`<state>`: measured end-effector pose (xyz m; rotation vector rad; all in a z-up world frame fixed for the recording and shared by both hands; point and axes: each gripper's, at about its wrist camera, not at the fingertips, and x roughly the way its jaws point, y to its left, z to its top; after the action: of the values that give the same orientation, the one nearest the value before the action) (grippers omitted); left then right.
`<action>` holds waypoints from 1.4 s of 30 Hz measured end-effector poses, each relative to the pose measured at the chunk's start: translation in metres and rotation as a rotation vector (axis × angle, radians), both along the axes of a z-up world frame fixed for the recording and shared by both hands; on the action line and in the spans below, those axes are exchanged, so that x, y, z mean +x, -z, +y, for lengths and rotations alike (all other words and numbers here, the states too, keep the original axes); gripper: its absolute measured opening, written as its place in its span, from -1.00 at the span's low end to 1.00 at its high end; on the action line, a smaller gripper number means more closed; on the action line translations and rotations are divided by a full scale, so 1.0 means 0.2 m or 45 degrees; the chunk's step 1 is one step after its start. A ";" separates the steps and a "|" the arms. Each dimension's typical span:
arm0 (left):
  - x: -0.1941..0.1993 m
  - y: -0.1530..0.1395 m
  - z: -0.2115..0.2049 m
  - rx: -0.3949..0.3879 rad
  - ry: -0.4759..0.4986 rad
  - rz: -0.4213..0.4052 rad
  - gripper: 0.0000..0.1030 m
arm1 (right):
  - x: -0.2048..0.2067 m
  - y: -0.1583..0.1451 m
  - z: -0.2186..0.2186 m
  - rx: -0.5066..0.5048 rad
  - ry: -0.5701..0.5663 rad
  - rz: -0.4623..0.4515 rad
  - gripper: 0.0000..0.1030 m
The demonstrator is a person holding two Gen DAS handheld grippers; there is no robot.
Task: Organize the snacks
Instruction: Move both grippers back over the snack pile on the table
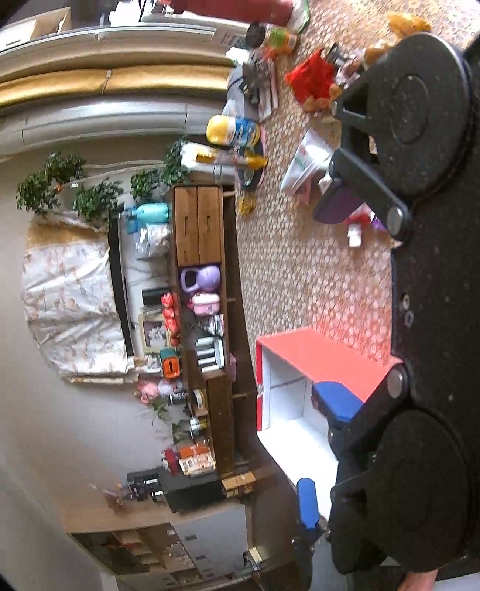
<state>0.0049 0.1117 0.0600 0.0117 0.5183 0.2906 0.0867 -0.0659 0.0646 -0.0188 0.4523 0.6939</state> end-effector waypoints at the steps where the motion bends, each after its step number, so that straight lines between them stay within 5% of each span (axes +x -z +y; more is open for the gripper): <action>1: 0.00 0.01 -0.02 0.002 0.014 -0.005 0.99 | 0.00 0.00 -0.02 0.002 0.012 0.000 0.80; 19: 0.17 0.15 -0.33 -0.096 0.206 0.035 1.00 | -0.03 0.19 -0.45 0.048 0.279 0.042 0.93; 42: 0.33 0.26 -0.57 -0.047 0.331 0.067 1.00 | 0.04 0.34 -0.72 0.040 0.465 0.071 1.00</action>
<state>0.0706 -0.0026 0.0073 0.0509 0.5680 0.0270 0.0947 -0.2090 -0.0024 0.1110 0.4828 0.3426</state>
